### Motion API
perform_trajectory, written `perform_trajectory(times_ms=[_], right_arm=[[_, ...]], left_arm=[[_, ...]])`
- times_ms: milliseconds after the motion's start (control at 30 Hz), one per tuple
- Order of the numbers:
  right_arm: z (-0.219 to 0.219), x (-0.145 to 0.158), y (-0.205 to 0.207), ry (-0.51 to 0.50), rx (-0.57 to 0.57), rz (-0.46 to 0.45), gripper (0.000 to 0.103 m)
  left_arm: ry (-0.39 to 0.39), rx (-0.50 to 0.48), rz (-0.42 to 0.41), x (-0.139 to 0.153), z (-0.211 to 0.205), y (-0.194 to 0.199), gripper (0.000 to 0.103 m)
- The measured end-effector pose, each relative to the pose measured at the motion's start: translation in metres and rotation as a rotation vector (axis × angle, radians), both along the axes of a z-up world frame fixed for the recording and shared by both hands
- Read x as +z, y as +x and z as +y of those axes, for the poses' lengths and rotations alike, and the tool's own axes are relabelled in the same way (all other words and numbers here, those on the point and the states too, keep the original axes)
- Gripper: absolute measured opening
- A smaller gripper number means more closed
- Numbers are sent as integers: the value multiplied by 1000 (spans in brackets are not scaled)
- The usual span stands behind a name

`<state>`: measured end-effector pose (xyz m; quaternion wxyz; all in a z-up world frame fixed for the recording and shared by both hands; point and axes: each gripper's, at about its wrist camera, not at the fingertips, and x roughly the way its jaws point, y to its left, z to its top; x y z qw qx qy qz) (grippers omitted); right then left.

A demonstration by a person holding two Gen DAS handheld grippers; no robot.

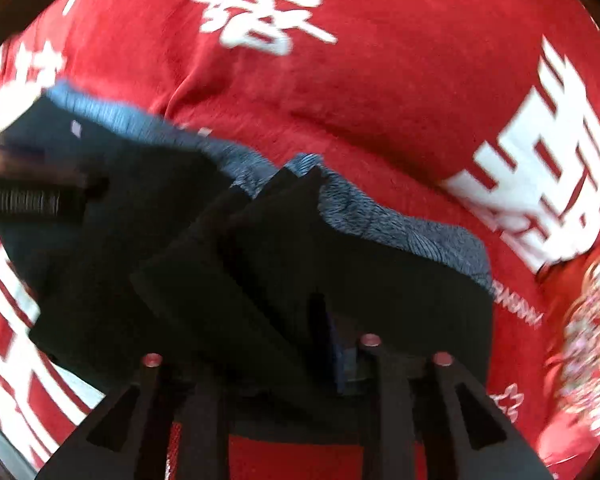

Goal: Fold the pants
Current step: 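Fold the held leg end over toward the waistband with the right gripper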

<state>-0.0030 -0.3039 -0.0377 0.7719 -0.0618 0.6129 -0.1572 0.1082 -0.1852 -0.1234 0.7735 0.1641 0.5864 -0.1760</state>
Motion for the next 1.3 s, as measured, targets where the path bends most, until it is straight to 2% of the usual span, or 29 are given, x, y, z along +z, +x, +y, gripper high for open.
perform_trajectory(times_ms=[33,100,167,267,433,567,667,800,833,1033,1200,1233,1267,1300], right_arm=[[4,4,-4,-9,19,-5,43],[6,21,-14,37,53,-39,47],[0,42,-32,73,73,-82,47],[-10,58,-40,56,92,-108,48],[-7,58,-25,41,181,-104,47],[-11,79,-34,81,146,-156,48],[-20,79,-36,65,105,-138,48],[-27,68,-31,21,140,-84,48],[-32,69,-33,42,114,-86,48],[-96,68,-60,214,-218,-84,48],[-127,69,-82,295,-348,-113,48],[-132,69,-85,308,-367,-121,48],[-134,68,-88,321,-379,-126,48],[-136,66,-89,331,-383,-127,47]], left_arm=[[-14,-5,2,2,1,-1,82],[-34,-6,21,4,3,-5,82],[-61,-13,46,5,1,-10,82],[-86,-43,73,5,-5,-27,82],[-62,-58,104,-7,-13,-43,82],[-100,-45,103,4,-5,-44,82],[-131,-54,113,14,-11,-42,82],[-202,-121,147,28,-34,-44,82],[-220,-138,156,30,-40,-45,82],[-353,-244,256,36,-86,-45,82],[-351,-302,300,28,-116,-45,81],[-350,-308,320,24,-119,-46,64],[-345,-314,343,21,-120,-47,52],[-320,-320,364,15,-124,-47,23]])
